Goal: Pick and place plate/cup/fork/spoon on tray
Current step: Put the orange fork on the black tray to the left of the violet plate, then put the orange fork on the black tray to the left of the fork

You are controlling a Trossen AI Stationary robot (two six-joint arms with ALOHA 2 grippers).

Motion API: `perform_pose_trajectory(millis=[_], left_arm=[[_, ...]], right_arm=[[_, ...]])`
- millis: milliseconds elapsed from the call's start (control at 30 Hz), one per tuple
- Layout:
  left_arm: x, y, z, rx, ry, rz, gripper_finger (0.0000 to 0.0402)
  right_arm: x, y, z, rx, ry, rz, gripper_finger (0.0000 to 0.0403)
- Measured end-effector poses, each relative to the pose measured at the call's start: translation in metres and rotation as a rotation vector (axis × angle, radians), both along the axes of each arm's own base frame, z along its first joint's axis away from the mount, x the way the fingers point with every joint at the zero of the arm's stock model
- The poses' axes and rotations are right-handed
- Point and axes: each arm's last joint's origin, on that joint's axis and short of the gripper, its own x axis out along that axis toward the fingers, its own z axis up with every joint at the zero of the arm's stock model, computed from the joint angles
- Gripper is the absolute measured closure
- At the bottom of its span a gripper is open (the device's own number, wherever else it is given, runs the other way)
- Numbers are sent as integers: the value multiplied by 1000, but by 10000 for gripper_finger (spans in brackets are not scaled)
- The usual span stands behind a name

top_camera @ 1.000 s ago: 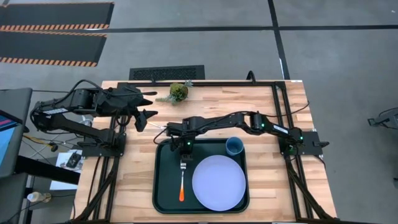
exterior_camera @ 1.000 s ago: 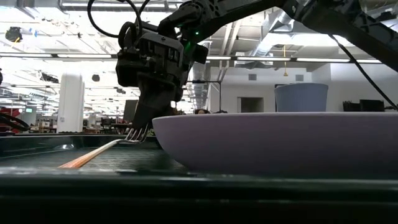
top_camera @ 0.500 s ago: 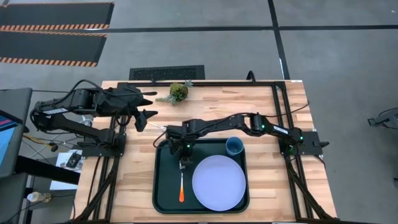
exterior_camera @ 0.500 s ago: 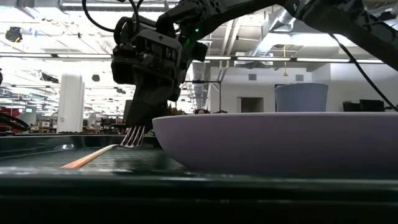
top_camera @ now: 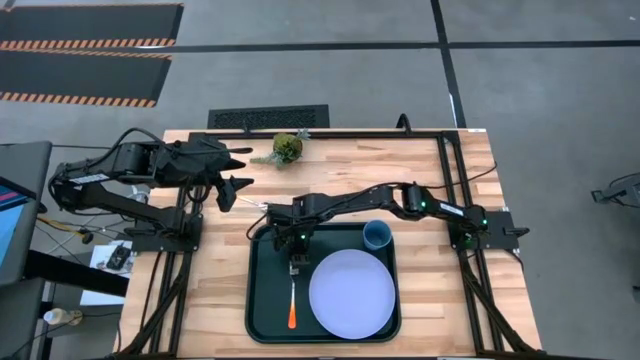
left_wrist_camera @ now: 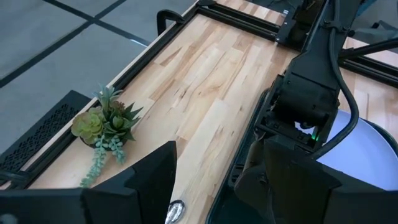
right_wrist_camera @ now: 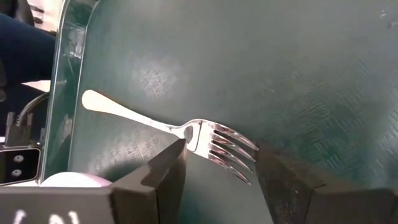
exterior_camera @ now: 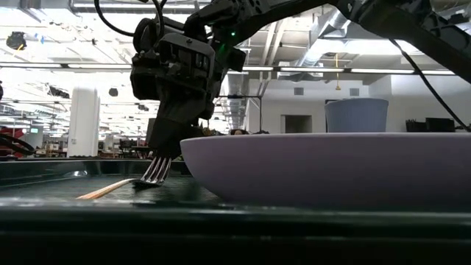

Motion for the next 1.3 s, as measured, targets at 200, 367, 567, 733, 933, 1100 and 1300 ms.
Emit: perform_pose_trajectory(millis=[200, 367, 567, 733, 933, 1100, 1300], left_arm=[[0, 0, 0, 0, 1, 0, 177], [0, 0, 0, 1, 1, 0, 177], [0, 0, 0, 1, 1, 0, 177], [-2, 1, -2, 14, 32, 18, 177], [0, 5, -15, 66, 161, 159, 177], [13, 9, -51, 89, 321, 222, 177], [32, 15, -122, 52, 431, 144, 177]], right_arm=[[0, 5, 0, 17, 0, 9, 195], [1, 11, 1, 28, -18, 28, 198], [1, 9, 1, 13, -23, 22, 195], [0, -8, 18, 38, -24, -47, 192], [-16, -36, 64, 43, -29, -113, 193], [-51, -61, 119, 30, 3, -146, 197], [-102, -72, 180, -5, 26, -163, 197]])
